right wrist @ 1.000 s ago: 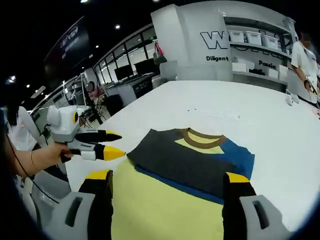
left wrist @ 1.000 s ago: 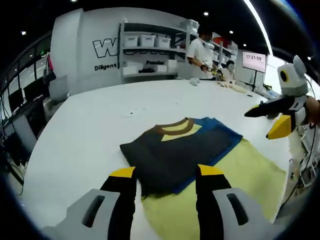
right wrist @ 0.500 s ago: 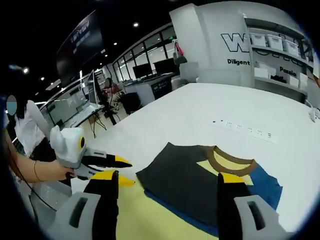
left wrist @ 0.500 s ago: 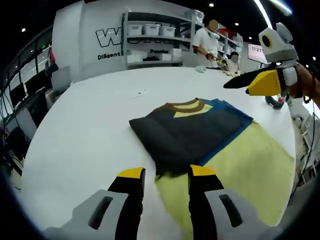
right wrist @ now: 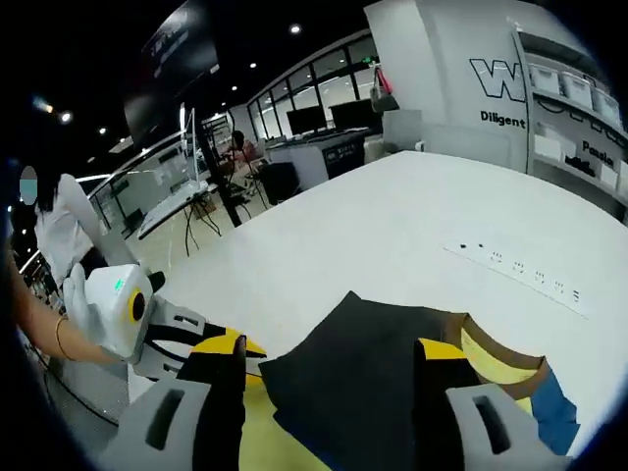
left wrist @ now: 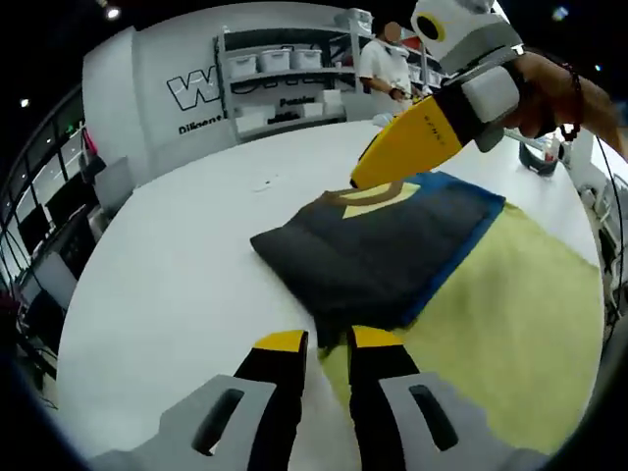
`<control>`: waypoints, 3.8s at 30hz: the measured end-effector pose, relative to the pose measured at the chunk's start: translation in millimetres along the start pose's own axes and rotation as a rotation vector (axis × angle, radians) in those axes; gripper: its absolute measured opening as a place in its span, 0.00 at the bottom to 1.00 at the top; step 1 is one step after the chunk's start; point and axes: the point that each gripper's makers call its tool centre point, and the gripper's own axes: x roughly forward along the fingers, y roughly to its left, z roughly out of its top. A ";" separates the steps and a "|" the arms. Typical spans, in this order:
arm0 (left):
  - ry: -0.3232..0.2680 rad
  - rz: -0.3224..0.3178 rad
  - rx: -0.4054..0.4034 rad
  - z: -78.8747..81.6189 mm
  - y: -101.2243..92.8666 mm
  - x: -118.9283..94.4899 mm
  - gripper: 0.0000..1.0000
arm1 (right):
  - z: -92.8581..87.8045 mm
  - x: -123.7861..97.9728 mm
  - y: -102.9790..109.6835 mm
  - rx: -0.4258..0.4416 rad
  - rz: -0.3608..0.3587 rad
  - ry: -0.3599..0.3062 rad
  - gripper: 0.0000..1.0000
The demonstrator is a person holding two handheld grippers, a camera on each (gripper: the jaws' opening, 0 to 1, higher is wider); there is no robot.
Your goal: Fold the garment on the visible template until the final outline fits inside the template.
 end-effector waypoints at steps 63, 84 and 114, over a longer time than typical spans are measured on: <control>-0.034 0.037 -0.281 -16.9 19.6 -4.3 0.03 | 28.7 97.3 -39.3 0.174 -0.049 -0.055 0.24; 0.009 0.113 -0.218 -26.8 24.9 -10.4 0.03 | -3.2 14.8 -69.3 0.213 -0.219 -0.102 0.48; -0.056 0.140 -0.358 -8.7 70.1 -40.7 0.22 | -58.2 -85.9 -58.4 0.252 -0.349 -0.100 0.82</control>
